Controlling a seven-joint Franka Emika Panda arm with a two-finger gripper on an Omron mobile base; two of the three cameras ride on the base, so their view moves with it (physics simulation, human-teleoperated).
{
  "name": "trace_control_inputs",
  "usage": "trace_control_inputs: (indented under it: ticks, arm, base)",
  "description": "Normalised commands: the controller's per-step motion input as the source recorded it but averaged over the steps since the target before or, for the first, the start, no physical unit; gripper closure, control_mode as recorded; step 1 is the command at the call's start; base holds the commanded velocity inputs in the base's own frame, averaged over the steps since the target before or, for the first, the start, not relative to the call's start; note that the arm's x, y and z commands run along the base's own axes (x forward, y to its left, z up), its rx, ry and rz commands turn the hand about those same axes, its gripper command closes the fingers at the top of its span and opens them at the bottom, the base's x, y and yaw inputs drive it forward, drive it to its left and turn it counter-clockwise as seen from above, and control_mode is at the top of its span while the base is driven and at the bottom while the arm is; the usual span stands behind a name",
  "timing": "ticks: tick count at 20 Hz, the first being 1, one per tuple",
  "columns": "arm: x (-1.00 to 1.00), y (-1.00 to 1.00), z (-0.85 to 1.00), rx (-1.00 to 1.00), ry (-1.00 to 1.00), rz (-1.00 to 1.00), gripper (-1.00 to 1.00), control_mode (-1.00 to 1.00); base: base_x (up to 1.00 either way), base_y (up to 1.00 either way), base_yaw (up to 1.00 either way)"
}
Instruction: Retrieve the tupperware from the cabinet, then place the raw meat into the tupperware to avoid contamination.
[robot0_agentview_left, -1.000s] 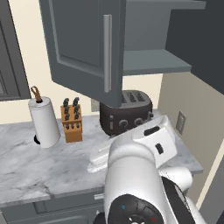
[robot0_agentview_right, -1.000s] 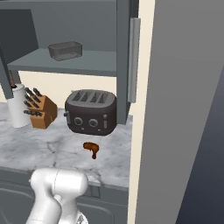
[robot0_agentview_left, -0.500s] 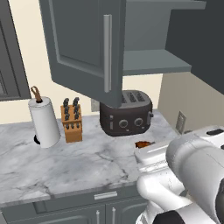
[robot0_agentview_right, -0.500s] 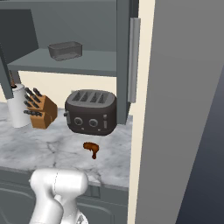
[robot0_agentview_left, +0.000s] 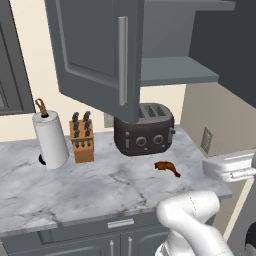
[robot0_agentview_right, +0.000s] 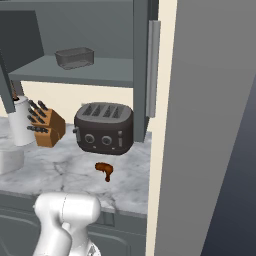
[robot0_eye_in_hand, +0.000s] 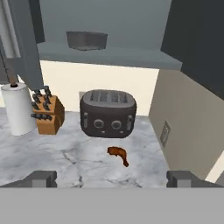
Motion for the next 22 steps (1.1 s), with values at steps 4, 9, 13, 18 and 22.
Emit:
trace_control_inputs:
  ticks: [4,9,13,18,22]
  arm:
    - [0.27,-0.3,0.0,0.08,0.0,0.13,-1.0,-1.0]
    - [0.41,-0.07,0.07,0.08,0.0,0.05,-1.0,-1.0]
    - [0.58,0.01,0.01,0.07,0.0,0.01,-1.0,-1.0]
    - [0.52,0.02,0.06,0.07,-0.01,0.0,-1.0,-1.0]
    - [0.44,0.03,0.13,0.07,-0.03,0.0,-1.0,-1.0]
  base:
    - [0.0,0.0,0.0]
    - [0.0,0.0,0.0]
    - [0.0,0.0,0.0]
    - [0.0,0.0,0.0]
    - [0.0,0.0,0.0]
